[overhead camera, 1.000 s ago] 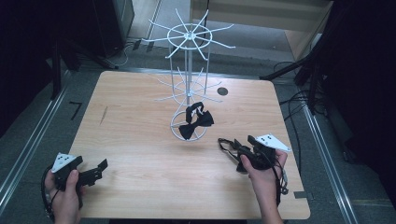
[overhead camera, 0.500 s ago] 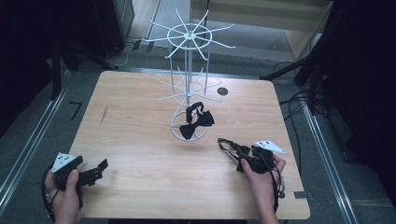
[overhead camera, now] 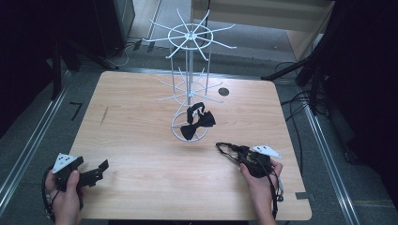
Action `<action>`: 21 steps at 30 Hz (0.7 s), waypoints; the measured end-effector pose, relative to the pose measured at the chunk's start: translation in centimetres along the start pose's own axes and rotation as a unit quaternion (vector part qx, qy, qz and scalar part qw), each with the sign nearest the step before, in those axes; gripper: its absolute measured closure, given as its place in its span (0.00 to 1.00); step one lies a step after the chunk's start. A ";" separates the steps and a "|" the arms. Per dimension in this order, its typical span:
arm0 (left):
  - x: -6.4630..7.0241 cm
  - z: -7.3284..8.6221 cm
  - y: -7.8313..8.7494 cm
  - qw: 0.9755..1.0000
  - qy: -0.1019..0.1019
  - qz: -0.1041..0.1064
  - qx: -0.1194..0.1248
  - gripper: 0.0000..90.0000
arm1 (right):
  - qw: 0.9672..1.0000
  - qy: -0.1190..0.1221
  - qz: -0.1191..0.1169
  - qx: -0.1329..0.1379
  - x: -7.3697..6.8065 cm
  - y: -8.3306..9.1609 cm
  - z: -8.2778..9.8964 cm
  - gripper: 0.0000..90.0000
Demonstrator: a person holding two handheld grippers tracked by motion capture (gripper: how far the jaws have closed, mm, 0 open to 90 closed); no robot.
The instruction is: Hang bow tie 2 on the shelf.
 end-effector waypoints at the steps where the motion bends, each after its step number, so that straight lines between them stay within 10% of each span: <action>1: 0.0 0.0 0.0 1.000 0.000 0.000 0.001 0.01 | 1.000 0.005 0.005 0.005 0.0 0.0 0.1 0.72; 21: -0.1 0.0 0.0 1.000 0.003 0.001 0.004 0.01 | 0.997 0.008 -0.005 0.074 0.0 1.7 -0.6 0.87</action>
Point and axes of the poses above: each handheld gripper's, and its own axes: y roughly backward along the jaws, z roughly out of its underside, x roughly to its right, the point moved 1 cm from there along -y, roughly forward along the jaws, and after that the axes turned 6 degrees about y, right-handed, at the moved point
